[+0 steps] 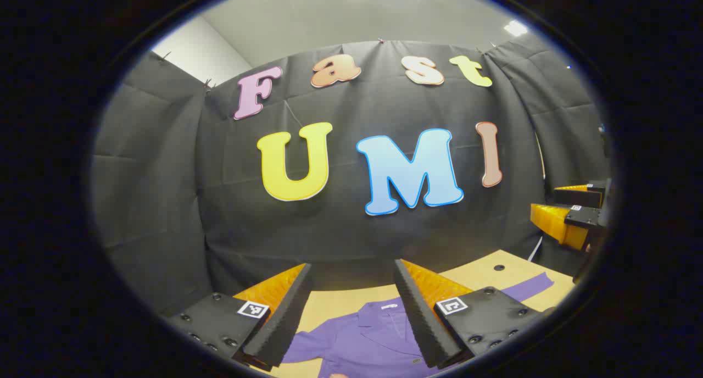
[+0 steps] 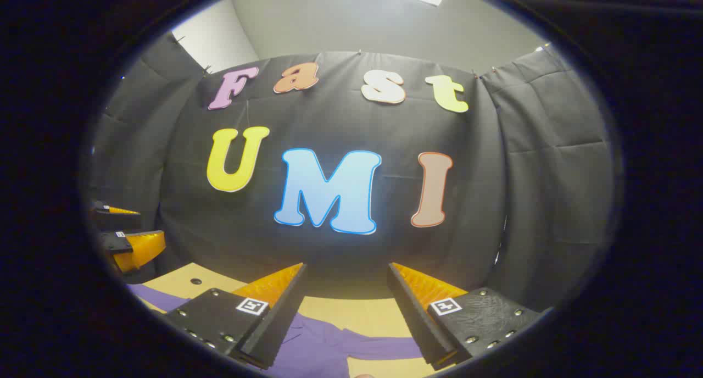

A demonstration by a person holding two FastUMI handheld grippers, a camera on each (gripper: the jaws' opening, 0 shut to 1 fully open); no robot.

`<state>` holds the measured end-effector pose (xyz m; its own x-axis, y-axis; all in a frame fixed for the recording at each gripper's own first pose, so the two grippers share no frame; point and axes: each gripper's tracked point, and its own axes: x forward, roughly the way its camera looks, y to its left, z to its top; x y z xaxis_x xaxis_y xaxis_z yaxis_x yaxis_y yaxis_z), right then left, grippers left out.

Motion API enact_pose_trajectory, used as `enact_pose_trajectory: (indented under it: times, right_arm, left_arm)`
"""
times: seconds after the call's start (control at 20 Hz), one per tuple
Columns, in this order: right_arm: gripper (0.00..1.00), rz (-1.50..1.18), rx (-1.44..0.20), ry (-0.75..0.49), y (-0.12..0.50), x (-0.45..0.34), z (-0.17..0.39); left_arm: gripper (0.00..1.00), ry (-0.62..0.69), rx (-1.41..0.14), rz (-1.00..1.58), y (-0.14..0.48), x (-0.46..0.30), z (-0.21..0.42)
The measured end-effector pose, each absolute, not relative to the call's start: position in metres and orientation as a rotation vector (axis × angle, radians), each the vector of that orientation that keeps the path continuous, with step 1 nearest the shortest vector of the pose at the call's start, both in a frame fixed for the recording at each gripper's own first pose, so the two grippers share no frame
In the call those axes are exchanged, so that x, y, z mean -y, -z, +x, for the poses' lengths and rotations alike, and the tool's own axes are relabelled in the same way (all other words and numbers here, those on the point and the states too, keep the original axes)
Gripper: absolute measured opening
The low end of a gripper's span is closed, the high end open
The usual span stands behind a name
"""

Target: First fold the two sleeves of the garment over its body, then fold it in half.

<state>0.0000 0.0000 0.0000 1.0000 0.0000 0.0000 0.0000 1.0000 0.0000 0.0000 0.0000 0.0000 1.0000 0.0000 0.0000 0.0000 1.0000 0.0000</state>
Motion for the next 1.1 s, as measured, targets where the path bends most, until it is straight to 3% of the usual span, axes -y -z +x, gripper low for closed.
enact_pose_trajectory:
  times: [0.05,1.1]
  right_arm:
    - [0.92,0.001,-0.004,0.001,0.001,0.001,0.002]
    - [0.92,0.046,-0.112,0.023,0.049,0.037,0.028]
  left_arm:
    - [0.96,-0.002,-0.001,-0.002,0.000,0.001,0.002]
    - [0.96,-0.073,-0.006,0.005,0.004,0.004,0.007]
